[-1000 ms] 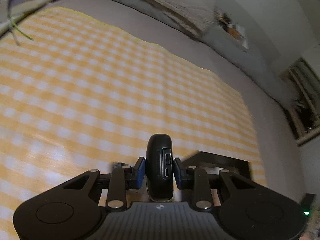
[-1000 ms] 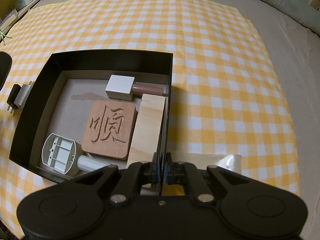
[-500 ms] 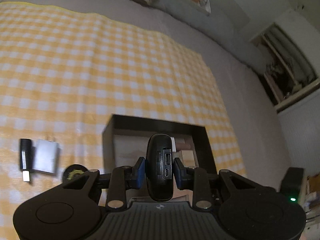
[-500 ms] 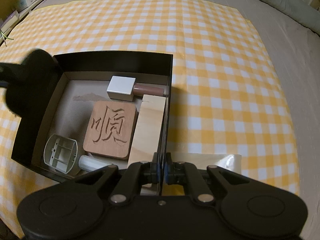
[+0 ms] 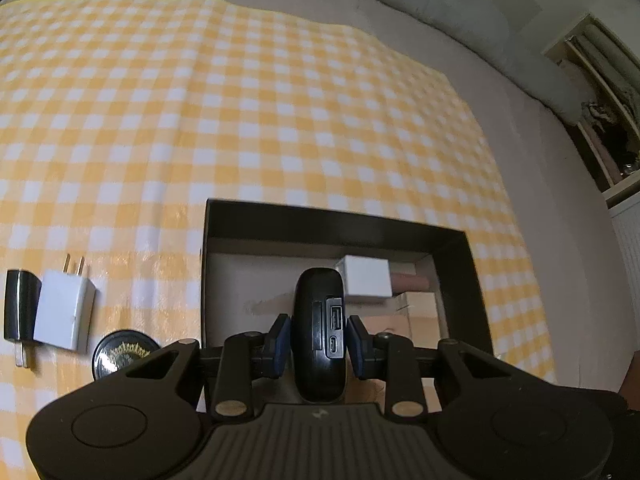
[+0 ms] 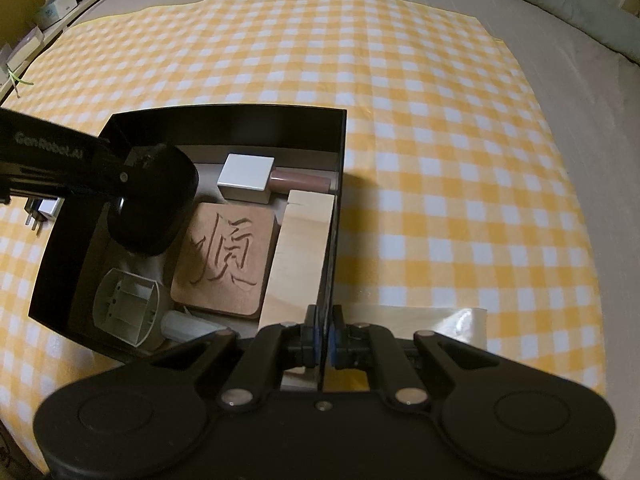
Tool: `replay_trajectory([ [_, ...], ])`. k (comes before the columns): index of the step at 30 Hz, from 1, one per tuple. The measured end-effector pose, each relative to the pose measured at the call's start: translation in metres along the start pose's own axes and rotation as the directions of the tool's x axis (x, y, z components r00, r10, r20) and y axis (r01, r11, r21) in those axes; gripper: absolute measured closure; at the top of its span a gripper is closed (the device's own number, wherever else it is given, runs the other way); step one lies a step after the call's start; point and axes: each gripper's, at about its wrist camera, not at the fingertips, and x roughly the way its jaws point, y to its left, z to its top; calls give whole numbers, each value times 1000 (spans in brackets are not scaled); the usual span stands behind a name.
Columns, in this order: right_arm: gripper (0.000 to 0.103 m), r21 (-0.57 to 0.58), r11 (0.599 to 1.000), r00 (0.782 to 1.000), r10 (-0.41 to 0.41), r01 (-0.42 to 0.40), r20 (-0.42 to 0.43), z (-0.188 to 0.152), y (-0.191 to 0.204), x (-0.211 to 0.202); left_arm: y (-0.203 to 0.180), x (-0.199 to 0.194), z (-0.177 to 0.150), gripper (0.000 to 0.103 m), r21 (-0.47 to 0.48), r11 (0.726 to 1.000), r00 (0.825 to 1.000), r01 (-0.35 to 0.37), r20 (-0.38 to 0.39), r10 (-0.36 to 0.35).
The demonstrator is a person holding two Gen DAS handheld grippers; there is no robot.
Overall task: Organize rigid objects
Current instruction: 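Carry the black earbud case into the box and release it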
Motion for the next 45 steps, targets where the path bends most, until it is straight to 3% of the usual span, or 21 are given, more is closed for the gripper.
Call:
replay_trajectory([
  [13, 98, -6, 1000, 1000, 1, -1, -11, -2, 1, 1, -7, 2, -11, 68, 55, 998, 999, -40, 0, 40],
  [15, 98, -11, 1000, 1000, -2, 2, -15, -3, 2, 3, -6, 1, -12, 51, 58, 997, 999, -45, 9, 45],
  [19, 98, -11, 1000, 1000, -3, 3, -16, -4, 3, 3, -8, -6, -13, 35, 66, 996, 998, -52, 28, 50],
  [21, 98, -3, 1000, 1000, 0, 0, -13, -2, 2, 3, -11, -15, -11, 21, 76, 996, 997, -52, 56, 48],
  [27, 99, 20, 1000, 1000, -7, 7, 6, 4, 0, -1, -24, -44, -10, 5, 112, 993, 988, -46, 152, 29],
  [32, 99, 42, 999, 1000, -1, 0, 6, 8, -3, -2, -27, -58, -14, 0, 132, 988, 981, -77, 189, 51],
  [45, 99, 48, 999, 1000, -19, 18, 22, 6, -2, -7, -11, -101, -26, 0, 219, 966, 957, -140, 281, 75],
])
